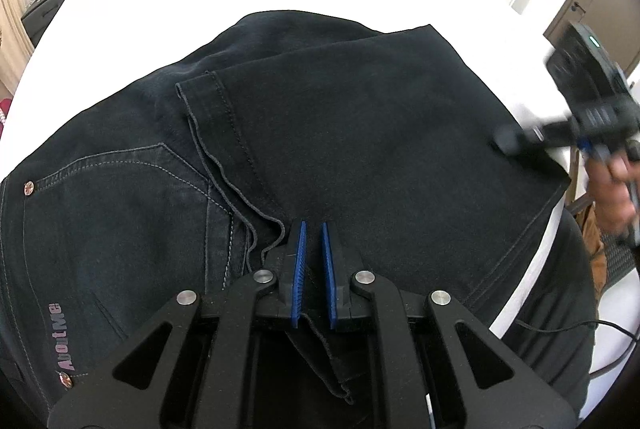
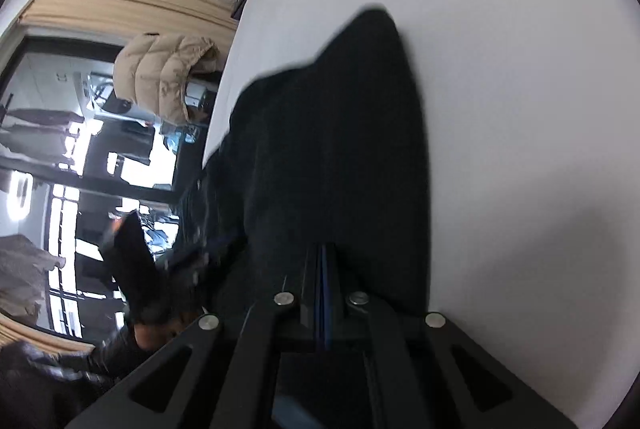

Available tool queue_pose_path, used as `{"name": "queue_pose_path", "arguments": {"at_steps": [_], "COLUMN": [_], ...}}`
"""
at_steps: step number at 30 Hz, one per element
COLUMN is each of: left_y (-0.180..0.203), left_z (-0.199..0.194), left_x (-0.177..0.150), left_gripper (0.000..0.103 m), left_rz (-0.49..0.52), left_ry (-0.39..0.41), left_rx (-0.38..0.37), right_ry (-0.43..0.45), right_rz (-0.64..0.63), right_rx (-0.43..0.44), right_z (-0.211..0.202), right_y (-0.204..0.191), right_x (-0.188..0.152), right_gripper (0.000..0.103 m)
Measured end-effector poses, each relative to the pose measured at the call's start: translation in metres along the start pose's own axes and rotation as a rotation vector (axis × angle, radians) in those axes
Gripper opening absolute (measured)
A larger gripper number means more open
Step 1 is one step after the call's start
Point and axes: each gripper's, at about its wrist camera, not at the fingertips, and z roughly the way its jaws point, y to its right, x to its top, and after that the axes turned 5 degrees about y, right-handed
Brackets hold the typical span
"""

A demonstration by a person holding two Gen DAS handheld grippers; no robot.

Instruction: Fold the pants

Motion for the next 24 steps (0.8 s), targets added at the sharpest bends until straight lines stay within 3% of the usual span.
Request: {"name": "queue_pose_path", "arguments": {"at_steps": [6, 10, 16, 19, 24], "left_y": [-0.001, -0.002, -0.007, -0.017, -0.049], "left_z": [0.003, 0.001, -0.007, -0.026, -0.078], "left_x": [-0.005, -0.007, -0.011, -0.019, -0.037], "left_gripper": [0.008, 0.008, 0.009, 0.009, 0.009], "left_rz": [-0.010, -0.013, -0.049, -0.120, -0.259], "left_ry": [0.011, 0.020, 0.055, 0.089, 0.177], "left_rx": [-0.006, -0.011, -0.045, -0.081, -0.073], "right_ry": [0.023, 0.049, 0.106, 0.125, 0.162], "right_rz": [0.022, 0.096, 0.063, 0.059, 0.063], "right_rx": [-0.013, -0.005, -0.019, -0.041, -0.063], "right_z": [-0.017, -0.006, -0.004, -0.005, -0.008], "right_y": [-0.008, 0.005, 0.007, 0.004, 0.002], "right_x": [-0.044, -0.044, -0.051, -0.054, -0.058], "right_gripper": [0.000, 0.000, 0.000, 0.000, 0.000]}}
